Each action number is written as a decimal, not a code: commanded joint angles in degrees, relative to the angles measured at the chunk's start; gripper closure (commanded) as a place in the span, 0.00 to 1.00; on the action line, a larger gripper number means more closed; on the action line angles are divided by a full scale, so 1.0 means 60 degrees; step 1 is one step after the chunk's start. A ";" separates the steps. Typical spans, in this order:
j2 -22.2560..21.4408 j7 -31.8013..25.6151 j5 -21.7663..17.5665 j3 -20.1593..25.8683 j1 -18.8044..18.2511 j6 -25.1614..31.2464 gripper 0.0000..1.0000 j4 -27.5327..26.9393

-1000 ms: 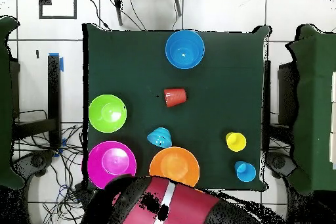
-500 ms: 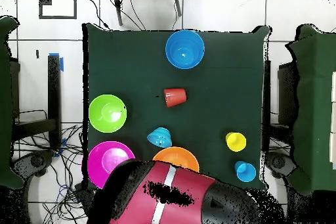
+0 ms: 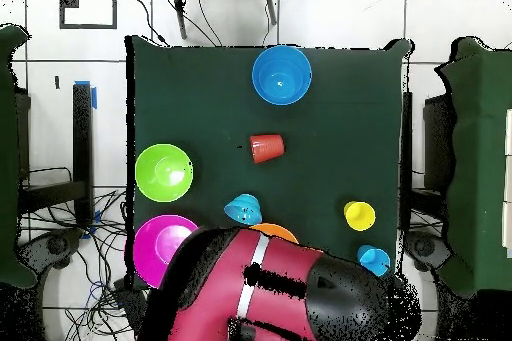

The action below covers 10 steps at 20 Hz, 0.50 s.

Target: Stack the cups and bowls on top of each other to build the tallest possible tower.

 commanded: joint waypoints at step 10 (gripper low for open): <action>0.1377 0.1410 0.0245 0.0863 0.0249 0.0422 0.00 -0.2361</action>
